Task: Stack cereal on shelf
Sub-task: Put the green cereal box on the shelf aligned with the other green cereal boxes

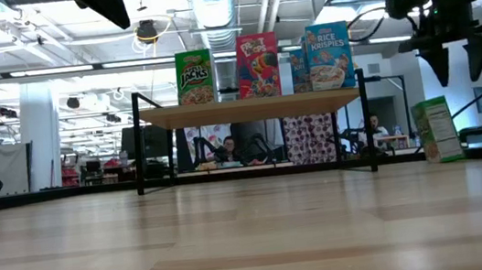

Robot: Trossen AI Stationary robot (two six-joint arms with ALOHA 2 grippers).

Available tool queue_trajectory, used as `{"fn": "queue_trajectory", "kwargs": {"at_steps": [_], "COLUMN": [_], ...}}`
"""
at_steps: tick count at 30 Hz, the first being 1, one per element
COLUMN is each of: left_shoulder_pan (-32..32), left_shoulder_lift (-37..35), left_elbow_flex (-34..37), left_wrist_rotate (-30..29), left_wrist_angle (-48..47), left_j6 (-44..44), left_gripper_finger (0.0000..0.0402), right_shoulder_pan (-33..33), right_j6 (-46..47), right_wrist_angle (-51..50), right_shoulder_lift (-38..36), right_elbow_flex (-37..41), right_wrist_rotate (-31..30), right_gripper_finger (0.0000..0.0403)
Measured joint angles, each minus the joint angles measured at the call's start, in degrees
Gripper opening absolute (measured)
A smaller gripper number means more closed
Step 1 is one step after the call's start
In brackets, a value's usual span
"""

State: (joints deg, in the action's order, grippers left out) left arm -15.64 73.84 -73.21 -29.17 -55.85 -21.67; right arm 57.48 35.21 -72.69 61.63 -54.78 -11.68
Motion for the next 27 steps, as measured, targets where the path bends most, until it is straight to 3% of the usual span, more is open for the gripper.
{"fn": "queue_trajectory", "kwargs": {"at_steps": [11,27], "left_shoulder_pan": [-0.01,0.01], "left_shoulder_lift": [0.00,0.00], "left_elbow_flex": [0.00,0.00], "left_wrist_rotate": [0.02,-0.04], "left_wrist_angle": [-0.01,-0.01], "left_j6": [-0.24,-0.35], "left_gripper_finger": [0.0025,0.0025], "right_shoulder_pan": [-0.01,-0.18], "right_j6": [2.50,4.90], "right_wrist_angle": [9.82,7.96], "right_shoulder_lift": [1.86,2.47], "right_elbow_flex": [0.00,0.00], "right_wrist_rotate": [4.27,-1.19], "right_gripper_finger": [0.0276,0.0276]}}
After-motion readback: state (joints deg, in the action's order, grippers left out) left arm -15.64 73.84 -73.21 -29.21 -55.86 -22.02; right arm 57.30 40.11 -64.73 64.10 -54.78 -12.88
